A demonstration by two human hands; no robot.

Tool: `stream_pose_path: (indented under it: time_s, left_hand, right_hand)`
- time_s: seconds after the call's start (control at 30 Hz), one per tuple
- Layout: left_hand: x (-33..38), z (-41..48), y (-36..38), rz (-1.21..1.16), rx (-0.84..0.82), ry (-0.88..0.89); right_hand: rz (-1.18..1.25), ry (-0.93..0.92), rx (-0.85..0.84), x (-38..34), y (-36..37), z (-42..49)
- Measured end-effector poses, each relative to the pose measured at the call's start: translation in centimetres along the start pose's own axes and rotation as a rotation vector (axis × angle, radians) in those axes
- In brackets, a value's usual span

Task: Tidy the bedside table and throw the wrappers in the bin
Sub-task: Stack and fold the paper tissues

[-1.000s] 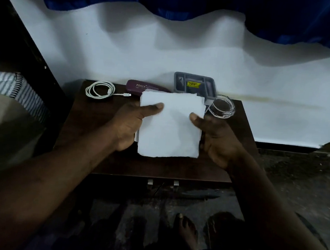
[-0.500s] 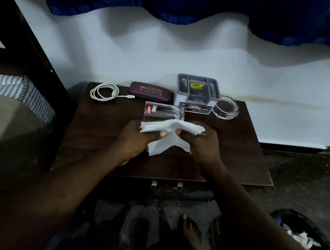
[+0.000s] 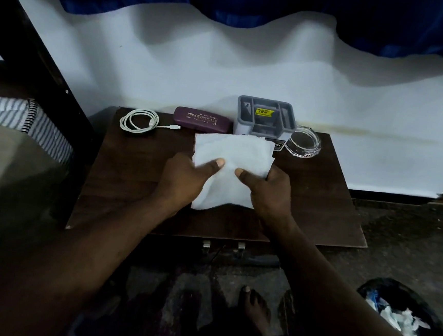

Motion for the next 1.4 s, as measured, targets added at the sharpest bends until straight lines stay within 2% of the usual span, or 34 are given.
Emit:
stream_pose_path:
  time_s: [0.13,0.3,0.43,0.6,0.77,1.03,1.17,1.4]
  left_hand:
    - [1.2,0.1,-0.3,-0.019,-0.005,0.071]
    - [-1.4,0.1,0.1,0.128,-0.059,-0.040]
    - [-0.1,0.5,-0.3,0.024,-0.050,-0.005]
    - [1.9,1.2,-0.6,-0.166,-0.169,0.030]
    - [2.9,0.7,-0.3,-0.338,-0.279,-0.027]
    - [3.5,0.5,0.4,-0.391,-0.349,-0.058]
    - [3.8,-0.3,2.5,-0.426,-0.439,-0.076]
    - [3.4,-1.0,4.6,-0.438,-0.525,-0.194]
  right_hand:
    - [0.024,-0.070,0.011,-1.6,-0.1,0.0]
    - [-0.050,0.002,0.003,0.3,0.5,-0.7]
    - [-0.025,-0.018,0.024,-0.7,0.0,-0.2]
    - [0.175,0.040,-0.090,-2.5,0.0,-0.2]
    - [0.198,0.065,-0.106,-3.1,-0.4,-1.0]
    - [0.150,0.096,-0.128,-4.3,-0.3,-2.0]
    - [0.243,0.138,-0.093,-3.5,-0.6,-2.7]
    - [0.248,0.158,-0.078,-3.5,-0.5,-1.5]
Point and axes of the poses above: each hand's wrist, its own z-axis towards the middle knuckle, its own y-axis out of the palm, x = y × z, the point moved 10 cm from there along z, towards the middle knuckle, and after that the axes turned 11 degrees about -x, right-handed, at the moved point
